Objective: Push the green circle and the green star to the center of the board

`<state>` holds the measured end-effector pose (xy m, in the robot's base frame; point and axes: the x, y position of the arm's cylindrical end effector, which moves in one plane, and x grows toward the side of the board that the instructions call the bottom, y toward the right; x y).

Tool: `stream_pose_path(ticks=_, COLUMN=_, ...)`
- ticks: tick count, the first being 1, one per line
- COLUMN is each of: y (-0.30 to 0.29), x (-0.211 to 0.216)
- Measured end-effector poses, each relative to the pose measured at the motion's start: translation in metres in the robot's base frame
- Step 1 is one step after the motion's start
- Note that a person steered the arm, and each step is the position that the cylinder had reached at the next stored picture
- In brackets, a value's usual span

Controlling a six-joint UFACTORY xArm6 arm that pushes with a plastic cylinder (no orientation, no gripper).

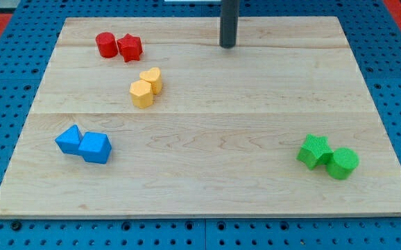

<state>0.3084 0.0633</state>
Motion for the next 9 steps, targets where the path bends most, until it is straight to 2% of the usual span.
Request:
stream_pose_path(ticks=1, y=0.096, x=0.082)
stream_pose_path(ticks=2, y=0.189, x=0.141)
stream_pose_path(ticks=3, y=0.221, x=0.214)
stream_pose_path(ticks=4, y=0.193, x=0.268)
stream_pose_path(ticks=5, y=0.132, x=0.231)
stream_pose_path(ticks=6, y=0.060, x=0.168)
stream_pose_path(ticks=7, y=-0.019, x=0.124)
stream_pose_path(ticks=8, y=-0.058, x=0.127)
stream_pose_path(ticks=9, y=-0.043, x=0.168)
